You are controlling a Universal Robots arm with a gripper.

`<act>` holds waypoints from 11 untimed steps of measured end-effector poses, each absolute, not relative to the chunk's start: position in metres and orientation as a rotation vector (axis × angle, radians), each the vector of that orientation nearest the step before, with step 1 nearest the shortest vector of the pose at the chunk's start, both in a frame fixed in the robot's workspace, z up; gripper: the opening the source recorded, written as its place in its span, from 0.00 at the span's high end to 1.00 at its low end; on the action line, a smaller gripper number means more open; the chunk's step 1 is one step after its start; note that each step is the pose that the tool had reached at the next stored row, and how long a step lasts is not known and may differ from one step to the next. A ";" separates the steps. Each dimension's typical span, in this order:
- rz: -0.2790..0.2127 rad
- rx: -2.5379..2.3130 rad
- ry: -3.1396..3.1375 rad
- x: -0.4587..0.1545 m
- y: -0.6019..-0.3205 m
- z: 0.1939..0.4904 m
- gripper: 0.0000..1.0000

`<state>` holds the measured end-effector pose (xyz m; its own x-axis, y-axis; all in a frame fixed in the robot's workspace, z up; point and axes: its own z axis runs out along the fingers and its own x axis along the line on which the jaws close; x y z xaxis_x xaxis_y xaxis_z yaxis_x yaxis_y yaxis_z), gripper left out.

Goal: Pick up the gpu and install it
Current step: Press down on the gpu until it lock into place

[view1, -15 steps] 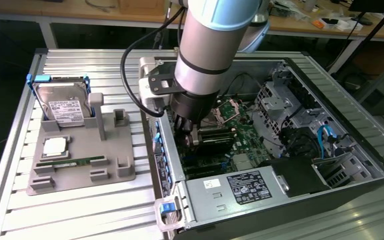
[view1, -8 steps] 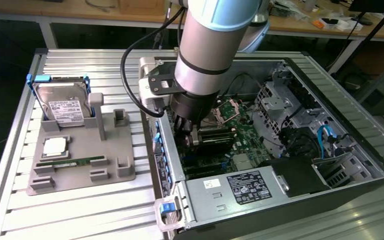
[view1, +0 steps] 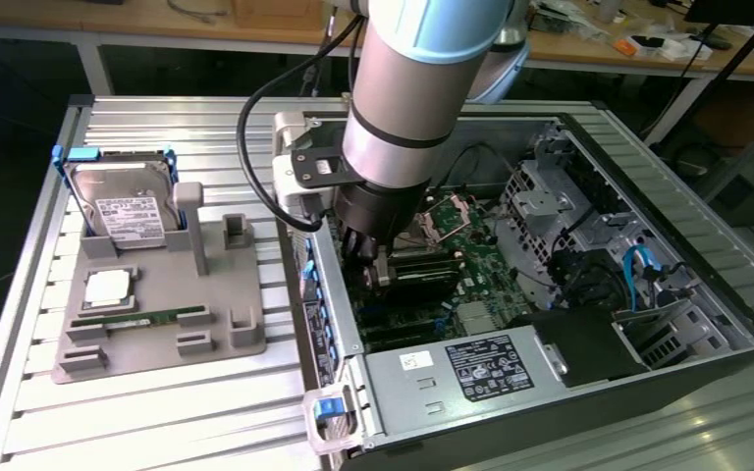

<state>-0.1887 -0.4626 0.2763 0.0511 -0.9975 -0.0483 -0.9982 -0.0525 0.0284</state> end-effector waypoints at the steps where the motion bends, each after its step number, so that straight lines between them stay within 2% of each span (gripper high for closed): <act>1: 0.085 -2.268 2.154 -0.189 -0.463 0.276 0.84; 11: 0.085 -2.268 2.153 -0.189 -0.463 0.278 0.84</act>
